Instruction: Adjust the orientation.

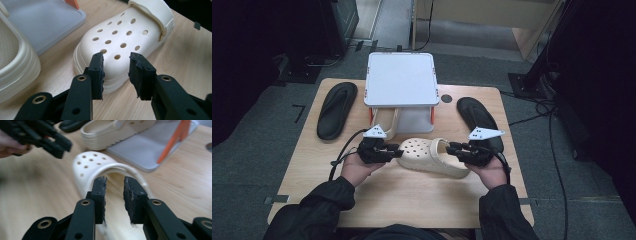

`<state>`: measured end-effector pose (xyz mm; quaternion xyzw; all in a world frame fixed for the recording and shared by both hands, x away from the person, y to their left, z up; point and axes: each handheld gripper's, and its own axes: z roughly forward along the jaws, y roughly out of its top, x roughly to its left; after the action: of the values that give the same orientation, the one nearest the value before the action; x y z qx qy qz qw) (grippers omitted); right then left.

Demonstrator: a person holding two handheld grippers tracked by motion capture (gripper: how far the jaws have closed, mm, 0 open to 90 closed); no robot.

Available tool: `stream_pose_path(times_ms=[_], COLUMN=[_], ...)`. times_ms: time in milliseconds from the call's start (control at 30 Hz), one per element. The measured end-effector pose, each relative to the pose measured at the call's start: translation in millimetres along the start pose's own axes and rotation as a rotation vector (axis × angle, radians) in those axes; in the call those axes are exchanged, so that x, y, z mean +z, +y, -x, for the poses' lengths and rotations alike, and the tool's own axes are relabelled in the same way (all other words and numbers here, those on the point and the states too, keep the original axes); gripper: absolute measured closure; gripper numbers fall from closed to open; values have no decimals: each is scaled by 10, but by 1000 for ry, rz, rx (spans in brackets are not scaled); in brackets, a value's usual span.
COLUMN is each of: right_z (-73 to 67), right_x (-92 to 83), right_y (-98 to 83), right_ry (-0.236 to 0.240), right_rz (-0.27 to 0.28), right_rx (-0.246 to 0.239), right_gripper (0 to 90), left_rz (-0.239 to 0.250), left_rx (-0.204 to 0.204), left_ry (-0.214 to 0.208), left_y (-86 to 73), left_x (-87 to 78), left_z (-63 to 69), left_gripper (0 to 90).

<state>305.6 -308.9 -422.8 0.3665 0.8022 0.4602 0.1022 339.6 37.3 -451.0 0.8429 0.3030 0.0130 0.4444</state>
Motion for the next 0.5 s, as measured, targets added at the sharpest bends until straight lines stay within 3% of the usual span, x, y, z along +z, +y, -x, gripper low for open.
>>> stream_pose_path(times_ms=[167, 300, 400, 500], right_z=[231, 371, 428, 421], right_x=[101, 237, 353, 429], right_y=[17, 24, 12, -6], right_ry=[-38, -71, -71, -65], right_rz=[-3, -9, -32, -45], right_rx=[39, 33, 48, 31], right_gripper=[730, 737, 736, 738], left_rz=[-22, -26, -12, -2], left_rx=[9, 8, -2, -16], left_ry=[-1, 2, 1, -5], left_y=[-15, -56, -77, -89], left_x=[59, 135, 152, 153], left_z=[38, 57, 46, 38], left_gripper=[670, 678, 690, 692])
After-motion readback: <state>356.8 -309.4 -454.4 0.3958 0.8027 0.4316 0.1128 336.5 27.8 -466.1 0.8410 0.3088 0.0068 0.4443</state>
